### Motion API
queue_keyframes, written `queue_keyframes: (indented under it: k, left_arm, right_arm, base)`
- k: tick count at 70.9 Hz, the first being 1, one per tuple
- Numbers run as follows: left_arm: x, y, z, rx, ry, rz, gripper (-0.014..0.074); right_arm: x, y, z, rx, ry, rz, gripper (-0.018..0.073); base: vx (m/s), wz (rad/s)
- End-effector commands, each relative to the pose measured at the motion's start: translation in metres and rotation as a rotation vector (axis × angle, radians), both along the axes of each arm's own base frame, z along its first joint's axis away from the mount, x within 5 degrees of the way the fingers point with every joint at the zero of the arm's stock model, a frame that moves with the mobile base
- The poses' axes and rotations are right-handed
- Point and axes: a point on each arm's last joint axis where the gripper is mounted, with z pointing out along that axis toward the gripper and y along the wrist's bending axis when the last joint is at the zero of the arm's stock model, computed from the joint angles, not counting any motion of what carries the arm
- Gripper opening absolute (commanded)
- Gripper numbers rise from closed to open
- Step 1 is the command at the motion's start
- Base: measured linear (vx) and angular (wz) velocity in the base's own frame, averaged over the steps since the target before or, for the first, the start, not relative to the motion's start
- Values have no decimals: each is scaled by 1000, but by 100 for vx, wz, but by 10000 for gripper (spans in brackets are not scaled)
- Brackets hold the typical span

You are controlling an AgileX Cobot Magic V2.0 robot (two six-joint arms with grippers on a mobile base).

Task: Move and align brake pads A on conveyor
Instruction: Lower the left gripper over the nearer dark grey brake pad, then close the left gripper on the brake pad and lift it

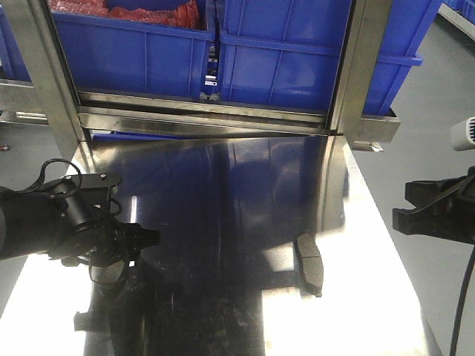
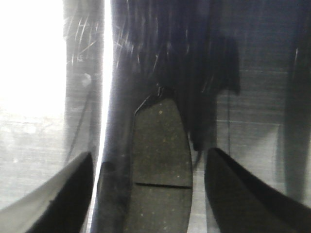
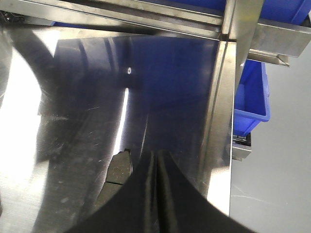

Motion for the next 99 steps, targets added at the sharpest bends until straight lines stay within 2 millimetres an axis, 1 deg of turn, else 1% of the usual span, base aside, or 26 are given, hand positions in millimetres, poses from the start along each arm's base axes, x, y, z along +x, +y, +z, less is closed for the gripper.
queue_keyframes:
  k: [1,10,18,51,61,83,92,99]
  left_arm:
    - [6,-5,17,-52,-73,-16,426]
    - [7,-8,9,-70,-45,-14,426]
    - [7,-11,7,-84,-38,-31,426]
    - [6,-9,5,-71,-21,-22,417]
    - [6,-8,5,-62,-13,-17,360]
    - [5,-7,4,-52,-2,-11,165]
    - [4,-7,4,-50,0,-11,118]
    - [4,-6,5,-41,0,-14,104]
  right_arm:
    - [2,-1,17,12,-99,-17,-6]
    - [2,-1,17,12,-99,-17,-6]
    - [2,-1,17,12,-99,-17,-6]
    - [2,-1,17,12,-99,-17,-6]
    - [2,-1,17,12,-99,-17,-6]
    - [2,-1,17,12,-99,-17,-6]
    - [2,-1,17,12,-99,-17,-6]
    - [2,-1,17,12,-99,-17,-6]
  base:
    - [0,0]
    - [0,0]
    - [0,0]
    - [0,0]
    - [0,0]
    - [0,0]
    - [0,0]
    - [0,0]
